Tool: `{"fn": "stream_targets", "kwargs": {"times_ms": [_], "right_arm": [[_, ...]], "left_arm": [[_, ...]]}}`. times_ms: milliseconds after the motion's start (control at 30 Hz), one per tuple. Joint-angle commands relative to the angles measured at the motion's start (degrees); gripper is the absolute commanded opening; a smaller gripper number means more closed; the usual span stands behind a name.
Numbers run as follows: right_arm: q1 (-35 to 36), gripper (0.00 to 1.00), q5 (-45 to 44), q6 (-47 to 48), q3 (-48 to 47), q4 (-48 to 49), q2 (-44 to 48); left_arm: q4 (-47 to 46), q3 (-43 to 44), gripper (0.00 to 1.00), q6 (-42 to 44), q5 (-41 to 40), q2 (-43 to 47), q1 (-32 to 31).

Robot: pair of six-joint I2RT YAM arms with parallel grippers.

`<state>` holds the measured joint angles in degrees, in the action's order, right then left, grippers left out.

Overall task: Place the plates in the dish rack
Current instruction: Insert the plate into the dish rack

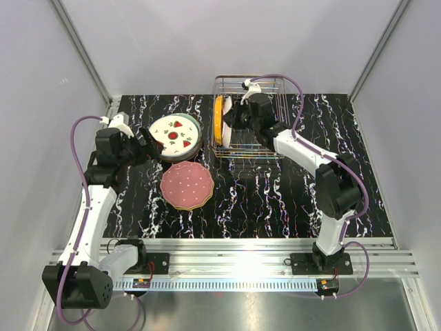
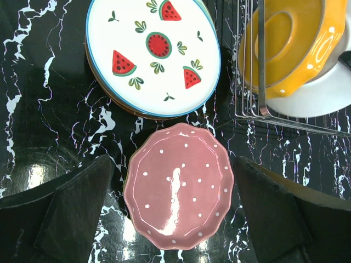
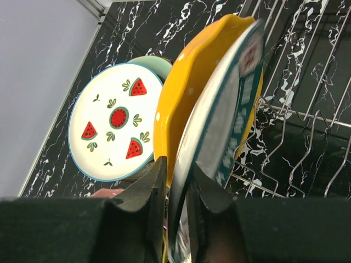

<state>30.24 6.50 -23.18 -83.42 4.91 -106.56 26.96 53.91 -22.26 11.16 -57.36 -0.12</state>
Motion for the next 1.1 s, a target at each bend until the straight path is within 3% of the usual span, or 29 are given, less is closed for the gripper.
{"fn": "stream_targets", "kwargs": {"times_ms": [0,433,800,867,1067], "right_arm": [[0.52,0.27,-0.61,1.21,-3.51,2.57,0.57],[0.44,0.33,0.35,2.17,-3.51,1.25,3.11],[0.78,0.44,2.00,5.06,6.49,1.50,16.38],[1.83,0.50,3.86,7.70,8.87,1.51,19.72],[11.32,0.49,3.96,18.86,18.81,0.89,26.14]], "left_arm": [[-1.56,-0.03,0.97,0.55,0.36,1.29,0.03],[-1.47,-0.03,0.97,0.64,0.36,1.38,0.03],[-1.47,-0.30,0.97,0.38,0.09,-0.03,0.12],[-1.30,-0.12,0.97,0.46,-0.35,-0.55,0.03],[1.24,0.93,0.97,0.46,-4.29,-1.70,0.12]]}}
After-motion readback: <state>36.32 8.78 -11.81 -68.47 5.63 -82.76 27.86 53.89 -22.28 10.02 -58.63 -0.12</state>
